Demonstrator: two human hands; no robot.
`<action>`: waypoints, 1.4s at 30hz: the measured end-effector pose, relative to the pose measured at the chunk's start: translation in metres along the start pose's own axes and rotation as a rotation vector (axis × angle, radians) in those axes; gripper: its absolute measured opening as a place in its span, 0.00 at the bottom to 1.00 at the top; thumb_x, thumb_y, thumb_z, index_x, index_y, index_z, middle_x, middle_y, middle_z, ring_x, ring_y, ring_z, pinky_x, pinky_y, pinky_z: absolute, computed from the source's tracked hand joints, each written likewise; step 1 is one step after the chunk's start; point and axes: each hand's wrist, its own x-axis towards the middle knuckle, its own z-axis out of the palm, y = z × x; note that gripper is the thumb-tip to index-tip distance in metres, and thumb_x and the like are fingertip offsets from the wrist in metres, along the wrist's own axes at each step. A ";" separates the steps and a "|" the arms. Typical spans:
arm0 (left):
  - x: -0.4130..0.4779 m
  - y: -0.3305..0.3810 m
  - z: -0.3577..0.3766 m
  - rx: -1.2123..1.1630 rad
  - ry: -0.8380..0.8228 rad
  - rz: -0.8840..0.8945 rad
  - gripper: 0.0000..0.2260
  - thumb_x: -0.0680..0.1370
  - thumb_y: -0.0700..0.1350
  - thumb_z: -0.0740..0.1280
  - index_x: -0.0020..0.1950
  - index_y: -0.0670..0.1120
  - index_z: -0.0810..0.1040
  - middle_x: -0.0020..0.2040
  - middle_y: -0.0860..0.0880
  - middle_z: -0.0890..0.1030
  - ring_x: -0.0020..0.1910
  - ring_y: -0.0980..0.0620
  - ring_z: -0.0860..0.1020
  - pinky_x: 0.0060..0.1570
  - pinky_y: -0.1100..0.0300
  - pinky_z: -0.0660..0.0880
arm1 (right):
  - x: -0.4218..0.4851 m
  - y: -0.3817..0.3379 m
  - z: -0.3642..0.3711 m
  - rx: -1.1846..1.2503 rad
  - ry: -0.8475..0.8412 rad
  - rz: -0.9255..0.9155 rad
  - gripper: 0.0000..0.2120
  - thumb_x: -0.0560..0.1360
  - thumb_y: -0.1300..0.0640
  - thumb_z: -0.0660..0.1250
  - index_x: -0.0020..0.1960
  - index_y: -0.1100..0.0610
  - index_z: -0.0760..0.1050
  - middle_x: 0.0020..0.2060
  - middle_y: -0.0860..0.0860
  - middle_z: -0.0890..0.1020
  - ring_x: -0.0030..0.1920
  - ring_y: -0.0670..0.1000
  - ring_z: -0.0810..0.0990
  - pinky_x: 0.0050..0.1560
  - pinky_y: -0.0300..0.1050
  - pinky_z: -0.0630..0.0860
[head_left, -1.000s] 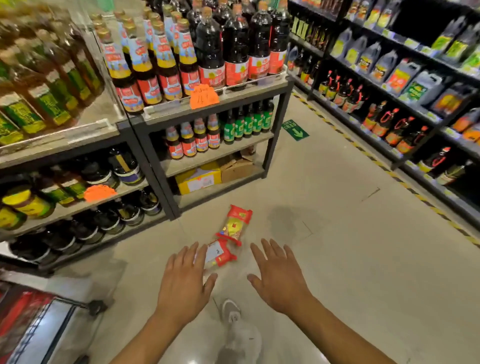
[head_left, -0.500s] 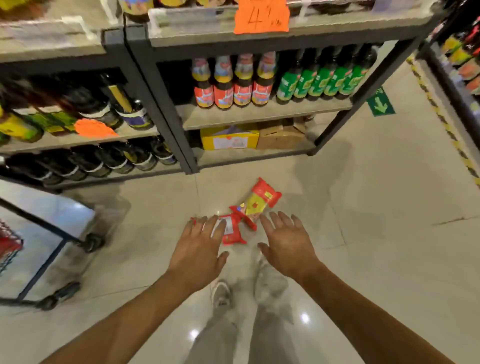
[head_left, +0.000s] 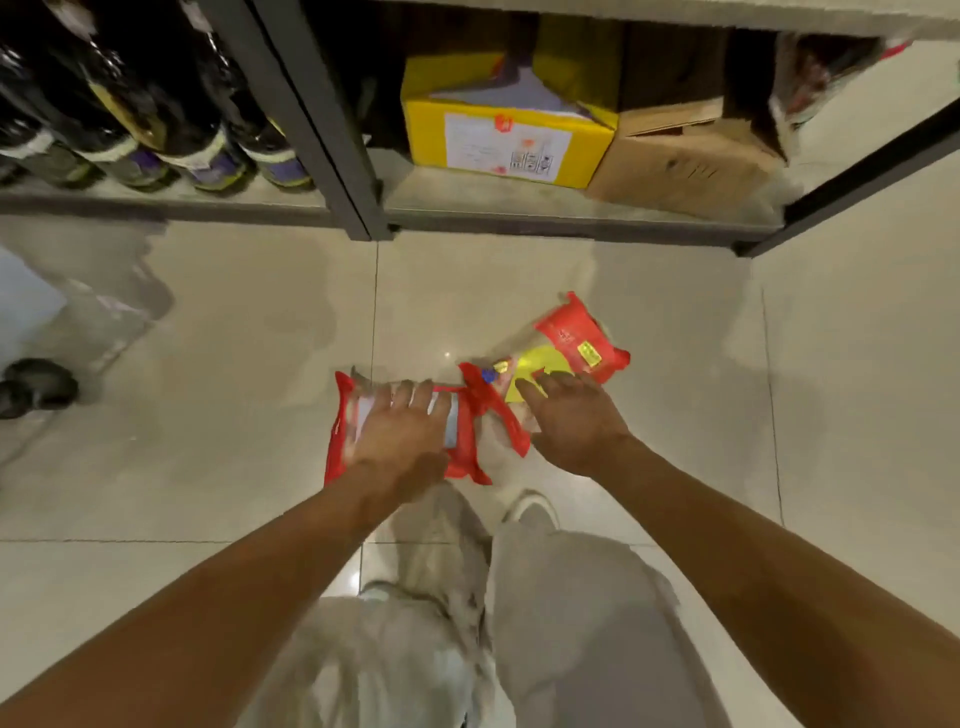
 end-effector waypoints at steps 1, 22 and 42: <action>0.016 0.001 0.013 -0.004 -0.015 -0.002 0.37 0.77 0.60 0.64 0.81 0.45 0.56 0.79 0.42 0.61 0.77 0.39 0.61 0.75 0.43 0.53 | 0.023 0.006 0.012 -0.007 -0.017 -0.020 0.34 0.79 0.47 0.63 0.81 0.53 0.55 0.76 0.57 0.67 0.75 0.60 0.65 0.75 0.57 0.58; 0.168 -0.035 0.152 -0.162 -0.258 0.090 0.37 0.68 0.59 0.78 0.72 0.50 0.68 0.65 0.47 0.73 0.63 0.46 0.73 0.63 0.50 0.74 | 0.220 0.039 0.101 -0.419 -0.259 -0.261 0.38 0.64 0.48 0.82 0.69 0.54 0.71 0.64 0.53 0.77 0.65 0.56 0.74 0.62 0.51 0.72; -0.254 -0.096 -0.221 -1.146 0.619 -0.659 0.36 0.63 0.53 0.84 0.63 0.62 0.66 0.48 0.59 0.78 0.53 0.46 0.82 0.47 0.57 0.71 | -0.127 -0.031 -0.293 0.692 0.444 0.315 0.24 0.62 0.35 0.72 0.51 0.50 0.81 0.44 0.49 0.85 0.49 0.56 0.84 0.47 0.46 0.78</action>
